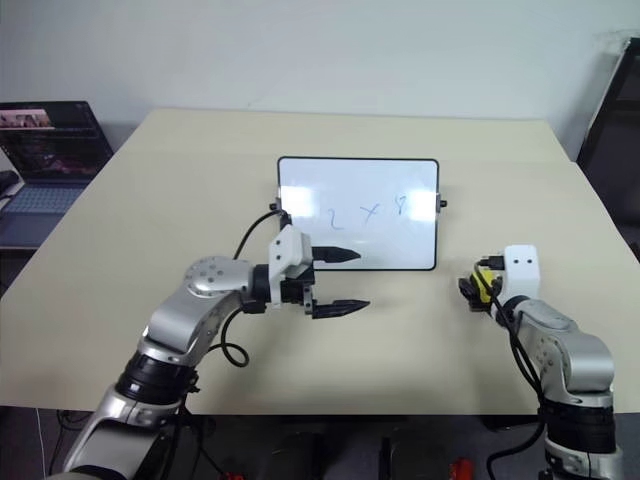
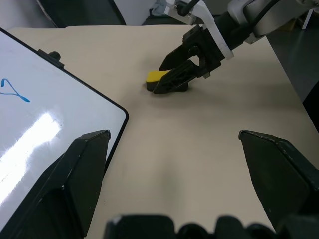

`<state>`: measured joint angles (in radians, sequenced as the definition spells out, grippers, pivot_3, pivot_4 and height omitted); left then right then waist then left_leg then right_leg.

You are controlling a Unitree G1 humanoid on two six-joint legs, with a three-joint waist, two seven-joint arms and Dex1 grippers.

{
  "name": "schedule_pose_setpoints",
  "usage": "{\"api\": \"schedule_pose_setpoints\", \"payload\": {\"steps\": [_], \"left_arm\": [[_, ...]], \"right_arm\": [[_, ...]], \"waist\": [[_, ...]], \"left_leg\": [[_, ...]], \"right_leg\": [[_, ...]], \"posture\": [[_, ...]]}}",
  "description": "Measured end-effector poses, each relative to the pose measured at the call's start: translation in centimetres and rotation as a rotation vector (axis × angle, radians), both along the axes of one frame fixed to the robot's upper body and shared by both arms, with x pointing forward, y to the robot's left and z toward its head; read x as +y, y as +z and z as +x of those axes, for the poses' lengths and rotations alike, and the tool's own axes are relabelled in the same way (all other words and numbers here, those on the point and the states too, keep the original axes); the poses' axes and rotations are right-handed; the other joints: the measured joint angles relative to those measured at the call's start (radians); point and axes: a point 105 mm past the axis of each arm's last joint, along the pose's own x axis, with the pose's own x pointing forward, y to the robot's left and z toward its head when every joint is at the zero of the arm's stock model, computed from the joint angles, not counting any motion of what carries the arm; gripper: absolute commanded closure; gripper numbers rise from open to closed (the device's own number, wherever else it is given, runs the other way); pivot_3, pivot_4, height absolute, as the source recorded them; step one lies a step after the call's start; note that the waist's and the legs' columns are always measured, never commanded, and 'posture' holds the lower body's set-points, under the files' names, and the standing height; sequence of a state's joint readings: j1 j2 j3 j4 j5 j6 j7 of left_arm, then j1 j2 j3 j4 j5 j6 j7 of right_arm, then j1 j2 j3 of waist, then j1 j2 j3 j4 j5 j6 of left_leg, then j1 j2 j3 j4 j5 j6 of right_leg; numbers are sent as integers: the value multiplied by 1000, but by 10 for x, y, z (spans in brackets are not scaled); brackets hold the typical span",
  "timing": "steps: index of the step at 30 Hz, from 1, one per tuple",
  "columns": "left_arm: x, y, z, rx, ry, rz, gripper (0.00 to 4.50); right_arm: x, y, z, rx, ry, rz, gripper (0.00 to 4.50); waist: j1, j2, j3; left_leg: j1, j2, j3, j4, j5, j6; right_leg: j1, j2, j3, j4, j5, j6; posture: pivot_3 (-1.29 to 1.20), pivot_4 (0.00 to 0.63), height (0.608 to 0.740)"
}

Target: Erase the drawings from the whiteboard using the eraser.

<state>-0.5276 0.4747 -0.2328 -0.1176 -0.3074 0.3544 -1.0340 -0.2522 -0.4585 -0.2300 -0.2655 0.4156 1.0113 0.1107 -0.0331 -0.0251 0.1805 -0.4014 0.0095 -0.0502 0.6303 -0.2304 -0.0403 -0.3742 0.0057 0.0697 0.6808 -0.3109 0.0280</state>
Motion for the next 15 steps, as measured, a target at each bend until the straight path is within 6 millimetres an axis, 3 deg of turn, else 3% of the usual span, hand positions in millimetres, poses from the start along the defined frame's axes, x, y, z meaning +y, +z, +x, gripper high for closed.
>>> {"api": "schedule_pose_setpoints", "payload": {"steps": [9,10,15], "left_arm": [[-2,0,0,6,3,-4,0],[-1,0,0,7,4,-4,0],[-1,-1,2,14,28,-2,0]], "right_arm": [[-4,-6,2,6,-20,3,3140],[-4,-6,2,5,-18,3,3341],[-3,-5,2,-1,-17,-1,3359]], "waist": [[0,0,0],[0,0,0],[0,0,0]], "left_leg": [[0,0,0,0,0,0],[0,0,0,0,0,0],[0,0,0,0,0,0]], "right_leg": [[0,0,0,0,0,0],[0,0,0,0,0,0],[0,0,0,0,0,0]], "posture": [[0,150,740],[0,150,740],[0,150,740]]}}
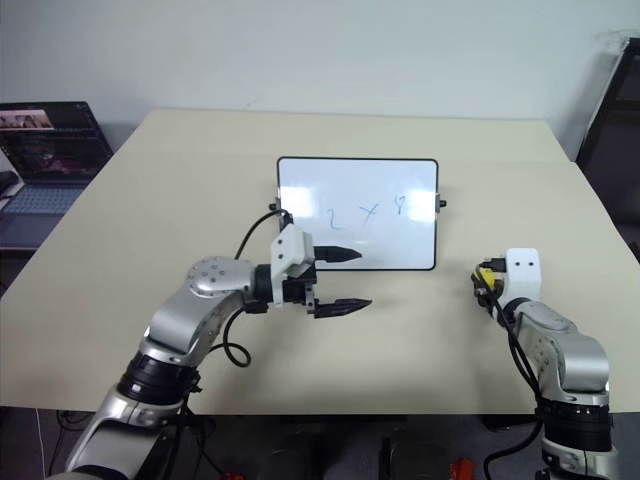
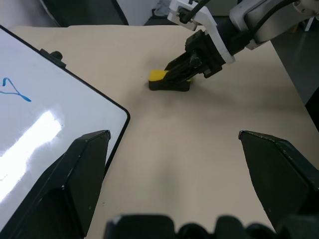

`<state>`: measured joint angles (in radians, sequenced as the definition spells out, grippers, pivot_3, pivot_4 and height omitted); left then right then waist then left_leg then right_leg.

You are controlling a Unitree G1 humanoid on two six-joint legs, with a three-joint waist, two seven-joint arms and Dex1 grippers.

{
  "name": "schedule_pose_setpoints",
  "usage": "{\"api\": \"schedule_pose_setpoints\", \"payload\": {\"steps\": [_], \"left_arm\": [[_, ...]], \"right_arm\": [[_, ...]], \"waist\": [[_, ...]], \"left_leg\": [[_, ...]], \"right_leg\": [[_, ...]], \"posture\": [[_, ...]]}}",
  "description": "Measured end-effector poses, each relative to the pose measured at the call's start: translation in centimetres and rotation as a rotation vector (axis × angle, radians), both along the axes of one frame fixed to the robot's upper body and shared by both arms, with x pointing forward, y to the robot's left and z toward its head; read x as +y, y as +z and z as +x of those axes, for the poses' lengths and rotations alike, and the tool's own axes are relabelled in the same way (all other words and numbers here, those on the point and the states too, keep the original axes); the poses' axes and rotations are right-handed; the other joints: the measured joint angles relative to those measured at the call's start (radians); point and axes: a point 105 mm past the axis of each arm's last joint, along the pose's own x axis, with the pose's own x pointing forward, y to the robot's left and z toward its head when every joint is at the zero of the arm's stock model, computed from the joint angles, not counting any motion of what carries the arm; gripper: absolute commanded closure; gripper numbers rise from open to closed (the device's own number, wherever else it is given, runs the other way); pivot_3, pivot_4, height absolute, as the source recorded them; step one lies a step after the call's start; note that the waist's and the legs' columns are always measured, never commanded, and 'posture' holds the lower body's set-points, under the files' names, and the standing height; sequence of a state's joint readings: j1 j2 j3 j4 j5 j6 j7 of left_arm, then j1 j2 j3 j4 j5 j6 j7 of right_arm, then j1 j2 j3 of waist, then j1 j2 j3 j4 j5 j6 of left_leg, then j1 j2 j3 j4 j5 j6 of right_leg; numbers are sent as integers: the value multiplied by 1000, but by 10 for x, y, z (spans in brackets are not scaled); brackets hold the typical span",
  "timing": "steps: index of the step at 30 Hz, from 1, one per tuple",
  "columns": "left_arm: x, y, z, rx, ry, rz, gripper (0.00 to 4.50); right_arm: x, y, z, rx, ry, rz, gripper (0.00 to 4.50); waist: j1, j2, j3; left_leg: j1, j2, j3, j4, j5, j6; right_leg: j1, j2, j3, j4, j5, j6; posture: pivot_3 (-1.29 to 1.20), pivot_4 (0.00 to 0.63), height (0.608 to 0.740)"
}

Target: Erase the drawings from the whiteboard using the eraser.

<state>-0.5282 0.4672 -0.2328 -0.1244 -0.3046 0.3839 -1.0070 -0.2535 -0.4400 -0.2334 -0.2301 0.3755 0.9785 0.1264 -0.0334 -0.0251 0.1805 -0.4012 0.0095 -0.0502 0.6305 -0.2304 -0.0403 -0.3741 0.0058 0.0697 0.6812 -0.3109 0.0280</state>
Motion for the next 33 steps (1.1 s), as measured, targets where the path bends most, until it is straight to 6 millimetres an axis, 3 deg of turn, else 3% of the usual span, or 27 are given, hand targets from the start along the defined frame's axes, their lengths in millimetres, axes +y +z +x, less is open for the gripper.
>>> {"api": "schedule_pose_setpoints", "payload": {"steps": [4,10,14,20,27,33], "left_arm": [[4,-1,9,-11,94,12,0],[15,2,23,-6,244,16,0],[18,9,30,-6,306,15,0],[21,21,40,-22,379,5,0],[33,21,46,-22,439,19,0],[36,21,48,-17,467,23,0]], "right_arm": [[5,7,-3,-40,46,-11,3359],[27,32,-23,-155,238,-142,3359],[44,56,-22,-268,319,-220,3359],[98,99,14,-431,448,-295,3359],[134,102,58,-393,472,-271,3359],[143,104,87,-373,465,-302,3359]], "waist": [[1,0,0],[-1,0,0],[-2,0,0],[-14,0,0],[-5,0,0],[0,0,0]], "left_leg": [[0,0,-1,0,0,0],[0,0,0,0,0,0],[1,0,0,1,0,0],[1,1,-1,2,0,0],[-2,0,0,2,0,0],[-2,0,0,2,0,0]], "right_leg": [[0,0,0,0,0,0],[0,0,0,0,0,0],[1,0,-1,1,0,1],[0,1,-1,1,1,1],[-2,-5,-2,0,1,1],[-3,-6,-4,1,1,1]], "posture": [[0,150,740],[0,150,740],[0,150,740],[0,150,740],[0,150,740],[0,150,740]]}}
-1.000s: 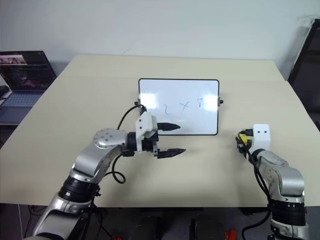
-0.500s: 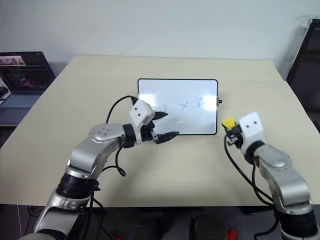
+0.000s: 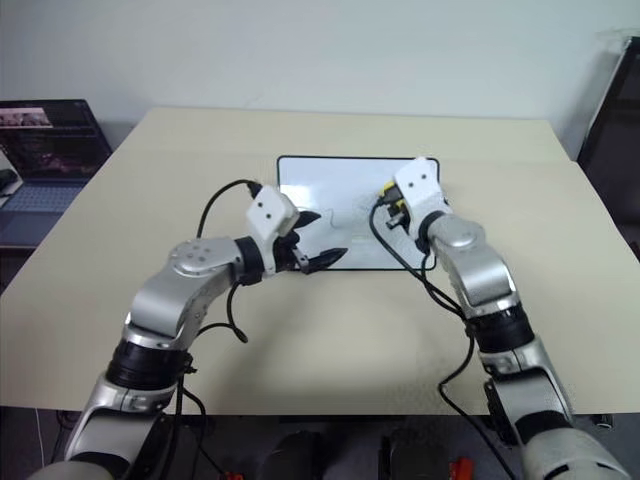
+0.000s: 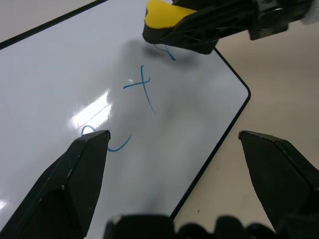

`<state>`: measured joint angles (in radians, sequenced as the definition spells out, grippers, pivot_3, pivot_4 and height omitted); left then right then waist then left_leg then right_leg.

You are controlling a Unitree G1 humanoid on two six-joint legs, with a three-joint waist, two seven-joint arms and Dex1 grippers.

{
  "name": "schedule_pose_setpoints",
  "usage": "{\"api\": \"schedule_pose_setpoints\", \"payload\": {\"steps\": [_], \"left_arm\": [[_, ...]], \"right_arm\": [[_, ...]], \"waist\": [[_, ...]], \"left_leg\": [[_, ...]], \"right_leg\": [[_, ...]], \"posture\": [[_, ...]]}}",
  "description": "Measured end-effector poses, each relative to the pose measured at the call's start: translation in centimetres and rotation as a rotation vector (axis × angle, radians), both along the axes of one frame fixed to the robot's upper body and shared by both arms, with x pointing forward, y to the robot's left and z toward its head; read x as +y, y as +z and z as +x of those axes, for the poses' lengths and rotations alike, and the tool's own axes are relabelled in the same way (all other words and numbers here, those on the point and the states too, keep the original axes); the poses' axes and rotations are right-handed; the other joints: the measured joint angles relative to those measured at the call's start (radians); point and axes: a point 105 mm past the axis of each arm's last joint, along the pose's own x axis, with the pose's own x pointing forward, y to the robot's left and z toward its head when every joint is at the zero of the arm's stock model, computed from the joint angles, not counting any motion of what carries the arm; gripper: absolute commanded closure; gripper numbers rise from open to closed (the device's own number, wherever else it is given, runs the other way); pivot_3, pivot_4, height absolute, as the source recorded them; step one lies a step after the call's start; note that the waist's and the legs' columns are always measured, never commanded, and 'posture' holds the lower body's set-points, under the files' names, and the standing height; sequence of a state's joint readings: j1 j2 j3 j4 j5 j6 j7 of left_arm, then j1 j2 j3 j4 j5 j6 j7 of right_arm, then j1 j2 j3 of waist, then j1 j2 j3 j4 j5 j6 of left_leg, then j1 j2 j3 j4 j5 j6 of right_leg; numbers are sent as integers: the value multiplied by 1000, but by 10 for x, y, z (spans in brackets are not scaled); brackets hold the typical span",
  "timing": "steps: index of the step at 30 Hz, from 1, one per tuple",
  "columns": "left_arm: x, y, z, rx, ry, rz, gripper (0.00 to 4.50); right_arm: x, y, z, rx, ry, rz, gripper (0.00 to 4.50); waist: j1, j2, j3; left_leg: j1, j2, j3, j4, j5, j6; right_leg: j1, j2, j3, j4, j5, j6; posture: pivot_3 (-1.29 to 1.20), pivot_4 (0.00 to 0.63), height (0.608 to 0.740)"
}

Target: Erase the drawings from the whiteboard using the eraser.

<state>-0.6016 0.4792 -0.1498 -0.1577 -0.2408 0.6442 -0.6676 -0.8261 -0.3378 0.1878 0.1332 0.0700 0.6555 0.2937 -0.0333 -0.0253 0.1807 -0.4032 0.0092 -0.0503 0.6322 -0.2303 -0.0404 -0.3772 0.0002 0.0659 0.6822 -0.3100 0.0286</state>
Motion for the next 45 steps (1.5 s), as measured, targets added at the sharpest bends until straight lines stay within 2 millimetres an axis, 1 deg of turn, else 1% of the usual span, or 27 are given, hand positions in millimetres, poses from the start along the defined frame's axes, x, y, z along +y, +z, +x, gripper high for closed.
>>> {"api": "schedule_pose_setpoints", "payload": {"steps": [4,8,11,15,17,21,24,29,31,33,36,41,45], "left_arm": [[1,0,0,6,5,7,0],[1,2,-3,-2,-2,11,0],[0,3,-3,-3,-3,11,0],[-1,3,-3,-4,-8,9,0],[-1,3,-4,-5,-20,9,0],[-3,3,-4,-10,-33,7,0],[-3,3,-5,-5,-40,6,0],[-5,1,-7,3,-54,3,0],[-5,-1,-9,10,-57,3,0],[-6,-1,-10,10,-63,2,0],[-7,0,-11,7,-68,1,0],[-7,-2,-12,13,-68,1,0],[-7,-3,-13,13,-70,1,0]], "right_arm": [[-5,-5,13,6,-25,-55,3359],[-8,-5,18,-15,-21,-100,3360],[-10,-8,17,-11,-13,-130,3360],[-18,-23,8,32,6,-160,3360],[-18,-32,3,60,21,-175,3360],[-18,-38,1,96,21,-189,3362],[-19,-35,5,78,-5,-187,3363],[-29,-15,19,3,-82,-176,3375],[-24,-13,21,-5,-72,-170,3376],[-19,-13,22,-9,-57,-161,3377],[-16,-16,21,0,-33,-172,3377],[-10,-29,10,44,73,-280,3377],[-10,-27,13,19,45,-272,3377]], "waist": [[0,0,0],[0,0,0],[0,0,0],[1,0,0],[0,0,0],[-5,0,0],[-9,0,0],[-15,0,0],[-17,0,0],[-22,0,0],[-23,0,0],[-24,0,0],[-24,0,0]], "left_leg": [[-1,0,0,0,0,0],[-2,0,0,1,0,0],[-2,0,0,3,0,0],[-2,0,-1,7,0,0],[-1,-1,-1,10,0,0],[2,0,0,12,0,0],[3,0,0,12,0,0],[2,0,0,12,0,0],[2,0,0,11,0,0],[2,0,0,11,0,0],[2,0,0,11,0,0],[3,0,0,12,0,0],[3,0,0,12,0,0]], "right_leg": [[-1,0,0,0,0,0],[-2,0,0,1,0,0],[-2,0,0,4,0,0],[-1,0,0,7,0,0],[-1,0,0,10,0,0],[1,1,1,15,0,0],[2,2,0,16,0,0],[1,1,1,15,0,0],[1,1,1,14,0,0],[1,1,1,14,0,0],[1,1,1,14,0,0],[1,1,1,14,0,0],[1,1,1,15,0,0]], "posture": [[0,150,740],[0,150,740],[0,150,740],[0,150,740],[0,150,740],[0,150,740],[0,150,740],[0,150,740],[0,150,740],[0,150,740],[0,150,740],[0,150,740],[0,150,740]]}}
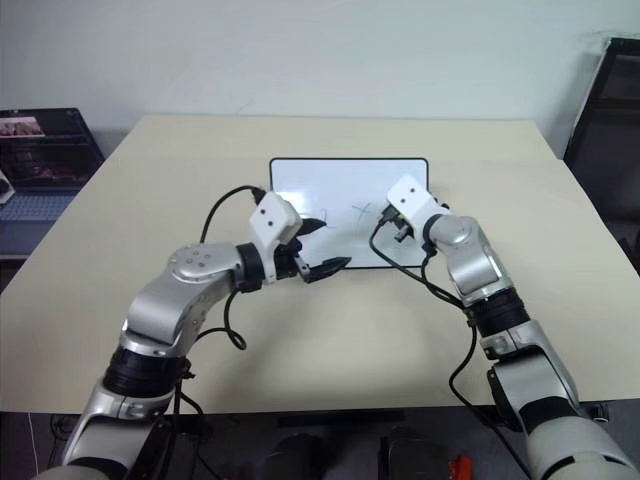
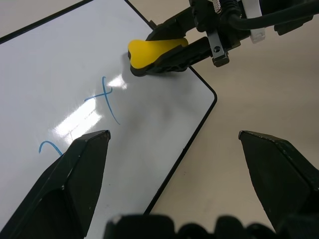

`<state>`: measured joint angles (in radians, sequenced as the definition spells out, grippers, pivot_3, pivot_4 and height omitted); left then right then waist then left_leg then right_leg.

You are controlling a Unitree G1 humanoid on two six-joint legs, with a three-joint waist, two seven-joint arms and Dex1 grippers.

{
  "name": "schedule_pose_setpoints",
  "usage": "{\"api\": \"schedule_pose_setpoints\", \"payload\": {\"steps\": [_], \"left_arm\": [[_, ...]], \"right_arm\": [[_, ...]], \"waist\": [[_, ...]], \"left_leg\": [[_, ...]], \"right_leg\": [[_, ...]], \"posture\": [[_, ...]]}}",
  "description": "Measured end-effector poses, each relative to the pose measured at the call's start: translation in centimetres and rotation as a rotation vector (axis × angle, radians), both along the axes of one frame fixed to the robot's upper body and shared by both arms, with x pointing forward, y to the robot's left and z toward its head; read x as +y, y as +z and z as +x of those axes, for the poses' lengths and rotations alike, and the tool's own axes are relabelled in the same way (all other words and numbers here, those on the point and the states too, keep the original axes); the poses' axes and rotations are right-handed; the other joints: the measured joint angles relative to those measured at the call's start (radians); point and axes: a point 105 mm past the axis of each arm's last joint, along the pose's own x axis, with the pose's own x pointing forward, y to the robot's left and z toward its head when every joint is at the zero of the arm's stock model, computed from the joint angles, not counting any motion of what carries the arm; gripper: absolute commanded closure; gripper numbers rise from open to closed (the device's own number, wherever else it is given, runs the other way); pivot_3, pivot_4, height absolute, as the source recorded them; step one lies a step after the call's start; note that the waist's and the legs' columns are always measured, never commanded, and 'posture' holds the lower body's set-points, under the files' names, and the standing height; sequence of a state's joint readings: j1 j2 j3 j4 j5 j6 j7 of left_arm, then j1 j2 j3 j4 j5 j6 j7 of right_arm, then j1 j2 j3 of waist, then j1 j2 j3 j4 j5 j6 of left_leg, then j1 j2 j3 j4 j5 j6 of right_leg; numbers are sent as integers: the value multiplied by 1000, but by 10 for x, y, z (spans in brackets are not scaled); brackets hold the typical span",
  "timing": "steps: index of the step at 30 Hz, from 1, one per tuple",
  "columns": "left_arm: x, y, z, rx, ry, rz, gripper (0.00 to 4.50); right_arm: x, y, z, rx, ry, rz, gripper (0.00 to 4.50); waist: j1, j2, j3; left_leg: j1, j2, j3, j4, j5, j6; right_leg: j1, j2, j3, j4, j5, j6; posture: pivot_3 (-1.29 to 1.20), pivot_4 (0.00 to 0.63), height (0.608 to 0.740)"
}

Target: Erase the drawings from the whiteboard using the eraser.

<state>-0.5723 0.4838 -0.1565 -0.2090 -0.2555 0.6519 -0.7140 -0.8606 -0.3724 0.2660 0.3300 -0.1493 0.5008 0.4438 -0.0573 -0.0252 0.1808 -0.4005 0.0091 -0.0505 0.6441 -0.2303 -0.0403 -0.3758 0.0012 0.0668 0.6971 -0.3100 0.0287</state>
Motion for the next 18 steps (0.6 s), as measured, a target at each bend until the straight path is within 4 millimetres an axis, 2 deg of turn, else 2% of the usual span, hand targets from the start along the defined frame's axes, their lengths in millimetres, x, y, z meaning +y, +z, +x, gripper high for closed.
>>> {"api": "schedule_pose_setpoints", "payload": {"steps": [5,10,14,18], "left_arm": [[-2,-3,-1,6,-10,1,0],[0,-6,1,8,17,-6,0],[17,-2,14,-12,156,-64,0],[40,-8,18,-2,267,-97,0]], "right_arm": [[-12,17,12,-89,-97,16,3377],[-11,13,8,-61,-77,40,3377],[-7,6,-1,-36,-82,211,3377],[0,22,-18,-92,-31,382,3377]], "waist": [[1,0,0],[1,0,0],[0,0,0],[1,0,0]], "left_leg": [[0,0,0,0,0,0],[-1,0,0,-1,0,0],[-1,0,0,-1,0,0],[-3,0,0,-2,0,0]], "right_leg": [[0,0,0,0,0,0],[0,0,0,-2,0,0],[-1,0,1,-1,0,0],[-3,0,1,-1,0,0]], "posture": [[0,150,740],[0,150,740],[0,150,740],[0,150,740]]}}
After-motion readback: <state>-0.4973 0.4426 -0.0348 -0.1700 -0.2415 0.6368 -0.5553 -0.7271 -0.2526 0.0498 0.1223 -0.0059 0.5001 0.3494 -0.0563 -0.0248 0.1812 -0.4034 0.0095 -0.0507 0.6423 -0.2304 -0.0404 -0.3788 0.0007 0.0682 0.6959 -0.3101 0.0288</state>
